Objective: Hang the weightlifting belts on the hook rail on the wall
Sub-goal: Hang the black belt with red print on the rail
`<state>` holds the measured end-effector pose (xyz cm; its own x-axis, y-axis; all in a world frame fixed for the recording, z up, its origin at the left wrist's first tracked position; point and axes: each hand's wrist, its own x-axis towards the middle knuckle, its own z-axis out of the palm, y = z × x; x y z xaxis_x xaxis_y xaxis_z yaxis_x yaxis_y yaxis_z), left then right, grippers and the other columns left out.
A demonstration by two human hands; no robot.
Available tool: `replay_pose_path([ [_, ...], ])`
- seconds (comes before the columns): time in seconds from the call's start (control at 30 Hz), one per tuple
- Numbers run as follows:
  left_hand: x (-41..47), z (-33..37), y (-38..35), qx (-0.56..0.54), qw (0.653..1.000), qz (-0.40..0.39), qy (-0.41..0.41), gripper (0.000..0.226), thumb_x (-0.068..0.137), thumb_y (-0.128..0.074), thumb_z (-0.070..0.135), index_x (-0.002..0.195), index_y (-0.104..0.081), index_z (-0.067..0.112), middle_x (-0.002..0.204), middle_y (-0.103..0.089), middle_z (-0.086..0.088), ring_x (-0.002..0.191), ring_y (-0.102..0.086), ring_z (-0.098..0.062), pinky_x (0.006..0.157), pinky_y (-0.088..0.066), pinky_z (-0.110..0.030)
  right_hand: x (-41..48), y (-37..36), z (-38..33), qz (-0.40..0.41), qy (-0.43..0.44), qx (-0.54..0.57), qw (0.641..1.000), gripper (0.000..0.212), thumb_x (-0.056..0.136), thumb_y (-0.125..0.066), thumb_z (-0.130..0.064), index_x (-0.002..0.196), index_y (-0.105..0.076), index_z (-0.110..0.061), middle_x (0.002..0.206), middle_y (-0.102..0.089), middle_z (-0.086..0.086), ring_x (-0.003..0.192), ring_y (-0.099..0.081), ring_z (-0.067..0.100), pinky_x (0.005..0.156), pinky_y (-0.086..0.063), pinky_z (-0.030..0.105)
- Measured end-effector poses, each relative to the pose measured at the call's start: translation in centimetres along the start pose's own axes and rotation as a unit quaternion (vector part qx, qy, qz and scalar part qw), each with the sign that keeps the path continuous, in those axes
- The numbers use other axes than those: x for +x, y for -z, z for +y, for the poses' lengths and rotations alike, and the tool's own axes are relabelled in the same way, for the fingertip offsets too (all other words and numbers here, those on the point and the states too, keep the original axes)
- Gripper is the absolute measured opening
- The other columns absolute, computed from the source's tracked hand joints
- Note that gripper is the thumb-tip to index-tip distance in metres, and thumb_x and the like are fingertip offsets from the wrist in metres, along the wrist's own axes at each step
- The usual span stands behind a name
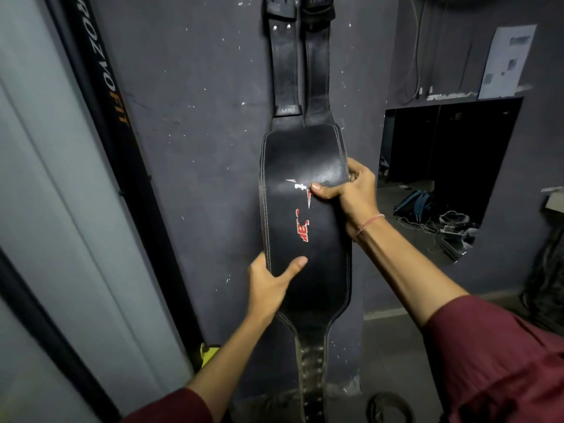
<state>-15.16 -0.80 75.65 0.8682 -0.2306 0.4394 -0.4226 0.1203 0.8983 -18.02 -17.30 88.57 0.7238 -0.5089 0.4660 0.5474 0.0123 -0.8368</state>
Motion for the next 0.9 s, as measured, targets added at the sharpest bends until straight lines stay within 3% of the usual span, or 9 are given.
replay_pose_path([
  [0.1, 1.4, 1.2, -0.7, -0.012, 1.0, 0.0, 0.012, 0.02, 0.078, -0.082, 0.016, 0.095, -0.072, 0.022, 0.088, -0.078, 0.015, 0.086, -0.073, -0.001, 0.081, -0.059, -0.024, 0.0, 0.7, 0.1, -0.009, 0.008, 0.004, 1.0, 0.051, 0.055, -0.076, 0.022, 0.104, -0.064, 0.011, 0.094, -0.072, 0.017, 0.082, -0.071, 0.023, 0.069, -0.058, 0.032],
  [0.17, 3.1, 3.0, -1.1, -0.018, 0.999, 0.024, 0.027, 0.013, 0.084, -0.077, 0.032, 0.091, -0.072, 0.023, 0.087, -0.077, 0.013, 0.088, -0.073, -0.004, 0.087, -0.06, -0.034, -0.3, 1.1, 0.2, -0.019, 0.01, 0.015, 1.0, 0.052, 0.056, -0.077, 0.022, 0.104, -0.063, 0.01, 0.095, -0.072, 0.018, 0.085, -0.071, 0.026, 0.074, -0.059, 0.036],
  [0.27, 6.4, 6.3, -1.2, -0.031, 0.997, 0.007, 0.072, 0.032, 0.083, -0.071, 0.051, 0.093, -0.074, 0.021, 0.091, -0.079, 0.001, 0.09, -0.075, -0.017, 0.086, -0.06, -0.04, -1.2, 1.4, 0.4, -0.037, 0.013, 0.028, 0.999, 0.054, 0.057, -0.077, 0.022, 0.107, -0.062, 0.008, 0.097, -0.072, 0.017, 0.088, -0.071, 0.027, 0.077, -0.06, 0.039],
  [0.4, 7.6, 9.5, -1.3, -0.053, 0.99, -0.081, 0.101, 0.03, 0.087, -0.074, 0.036, 0.105, -0.07, 0.013, 0.099, -0.078, -0.009, 0.088, -0.076, -0.019, 0.08, -0.06, -0.035, -1.6, 2.2, 0.2, -0.051, 0.023, 0.045, 0.997, 0.06, 0.058, -0.077, 0.024, 0.112, -0.059, 0.005, 0.102, -0.071, 0.016, 0.094, -0.071, 0.029, 0.081, -0.059, 0.04],
  [0.47, 8.7, 10.7, -1.5, -0.109, 0.987, -0.058, 0.104, 0.043, 0.082, -0.08, 0.029, 0.114, -0.063, 0.007, 0.107, -0.075, -0.015, 0.094, -0.075, -0.026, 0.086, -0.06, -0.046, -2.0, 2.6, 0.4, -0.071, 0.019, 0.041, 0.996, 0.064, 0.057, -0.077, 0.024, 0.114, -0.06, 0.001, 0.107, -0.071, 0.017, 0.1, -0.071, 0.031, 0.085, -0.058, 0.042],
  [0.53, 10.5, 12.0, -1.1, -0.163, 0.976, -0.023, 0.145, 0.059, 0.077, -0.084, 0.031, 0.119, -0.053, 0.005, 0.114, -0.07, -0.018, 0.095, -0.074, -0.031, 0.081, -0.06, -0.054, -2.6, 3.0, 1.1, -0.092, 0.016, 0.024, 0.995, 0.068, 0.055, -0.079, 0.023, 0.115, -0.061, -0.003, 0.113, -0.07, 0.018, 0.106, -0.07, 0.033, 0.09, -0.057, 0.043],
  [0.63, 13.0, 13.2, 0.1, -0.174, 0.966, -0.015, 0.192, 0.067, 0.076, -0.085, 0.023, 0.129, -0.054, -0.003, 0.116, -0.069, -0.021, 0.084, -0.075, -0.029, 0.063, -0.061, -0.046, -3.5, 3.6, 2.0, -0.116, 0.001, -0.011, 0.993, 0.07, 0.055, -0.081, 0.021, 0.117, -0.061, -0.004, 0.112, -0.071, 0.016, 0.105, -0.07, 0.028, 0.092, -0.056, 0.042],
  [0.73, 12.3, 12.6, -0.3, -0.193, 0.971, -0.004, 0.143, 0.046, 0.081, -0.075, 0.001, 0.124, -0.059, -0.007, 0.104, -0.07, -0.021, 0.076, -0.073, -0.027, 0.061, -0.06, -0.037, -4.0, 4.1, 2.5, -0.122, -0.013, -0.051, 0.991, 0.065, 0.06, -0.085, 0.012, 0.118, -0.059, -0.004, 0.11, -0.073, 0.008, 0.102, -0.071, 0.024, 0.09, -0.056, 0.04],
  [0.9, 11.0, 11.0, -1.3, -0.213, 0.976, -0.045, 0.021, 0.047, 0.079, -0.072, -0.006, 0.124, -0.06, 0.001, 0.117, -0.069, -0.022, 0.106, -0.069, -0.034, 0.088, -0.059, -0.05, -2.0, 2.1, 0.9, -0.06, -0.01, -0.041, 0.997, 0.045, 0.07, -0.085, 0.0, 0.11, -0.066, 0.0, 0.102, -0.077, 0.01, 0.091, -0.075, 0.021, 0.075, -0.06, 0.033],
])
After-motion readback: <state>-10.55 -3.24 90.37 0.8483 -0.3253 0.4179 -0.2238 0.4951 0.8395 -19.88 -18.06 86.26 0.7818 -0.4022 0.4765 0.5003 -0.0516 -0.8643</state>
